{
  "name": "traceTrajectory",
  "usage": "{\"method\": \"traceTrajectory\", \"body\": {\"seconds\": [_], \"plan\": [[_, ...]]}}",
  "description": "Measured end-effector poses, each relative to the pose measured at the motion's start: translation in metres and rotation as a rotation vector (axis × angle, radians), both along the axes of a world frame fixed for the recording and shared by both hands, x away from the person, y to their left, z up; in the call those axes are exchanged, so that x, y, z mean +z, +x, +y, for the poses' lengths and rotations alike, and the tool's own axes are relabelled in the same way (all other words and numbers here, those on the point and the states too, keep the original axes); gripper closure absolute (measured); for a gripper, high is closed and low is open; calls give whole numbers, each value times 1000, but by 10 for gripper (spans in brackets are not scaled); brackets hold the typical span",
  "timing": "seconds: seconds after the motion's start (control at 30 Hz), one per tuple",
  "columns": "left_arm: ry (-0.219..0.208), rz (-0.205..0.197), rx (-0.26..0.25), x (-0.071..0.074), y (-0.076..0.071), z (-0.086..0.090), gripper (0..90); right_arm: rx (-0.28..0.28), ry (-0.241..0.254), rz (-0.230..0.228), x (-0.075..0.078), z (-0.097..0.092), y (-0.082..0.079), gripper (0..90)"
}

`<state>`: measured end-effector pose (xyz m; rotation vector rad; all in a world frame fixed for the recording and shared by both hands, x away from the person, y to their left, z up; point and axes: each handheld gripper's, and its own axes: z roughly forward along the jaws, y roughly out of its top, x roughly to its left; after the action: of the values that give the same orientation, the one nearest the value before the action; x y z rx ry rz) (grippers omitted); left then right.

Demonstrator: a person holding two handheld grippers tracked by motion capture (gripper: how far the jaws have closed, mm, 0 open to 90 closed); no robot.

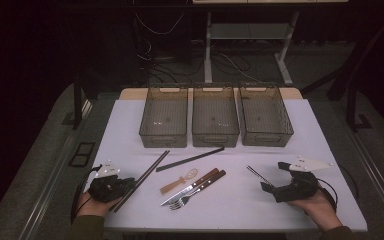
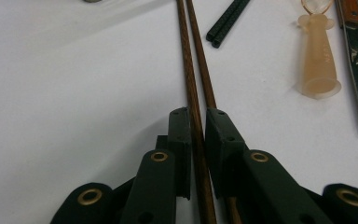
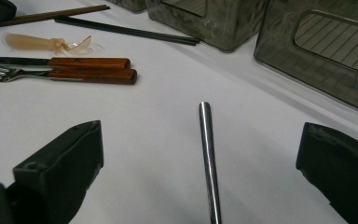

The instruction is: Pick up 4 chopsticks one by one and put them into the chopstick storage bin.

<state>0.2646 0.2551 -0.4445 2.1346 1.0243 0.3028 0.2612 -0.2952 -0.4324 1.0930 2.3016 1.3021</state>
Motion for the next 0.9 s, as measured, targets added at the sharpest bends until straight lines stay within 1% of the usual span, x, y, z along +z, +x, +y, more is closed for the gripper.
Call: {"method": "traceTrajectory", "body": {"seconds": [0.07,0.13,0.23,0.33,0.4,0.47,0.57,0.7,0.77,0.83,0.9], "plan": [[-6,-3,6,-1,-1,-1,793,0,0,0,0,0,0,9],[6,-11,5,-1,-1,-1,796,1,-1,-1,0,0,0,9],[50,-37,0,-1,-2,-4,820,0,0,1,0,0,0,9],[58,-47,-6,-2,-3,-4,827,1,-1,0,0,0,0,9],[87,-62,-10,-1,-4,-7,828,2,-1,0,0,1,0,9],[102,-64,-8,-1,-5,-9,830,2,-1,0,0,1,0,9],[91,-57,0,-1,-4,-8,832,3,1,0,0,1,0,9],[98,-55,4,-1,-4,-9,840,4,-1,0,1,1,-1,9],[78,-47,13,-1,-3,-7,842,4,-2,-2,1,1,-1,9],[41,-27,22,-2,-2,-4,847,4,-1,-3,1,1,-1,9],[39,-25,17,-1,-2,-3,847,2,2,-3,1,1,-1,9]]}}
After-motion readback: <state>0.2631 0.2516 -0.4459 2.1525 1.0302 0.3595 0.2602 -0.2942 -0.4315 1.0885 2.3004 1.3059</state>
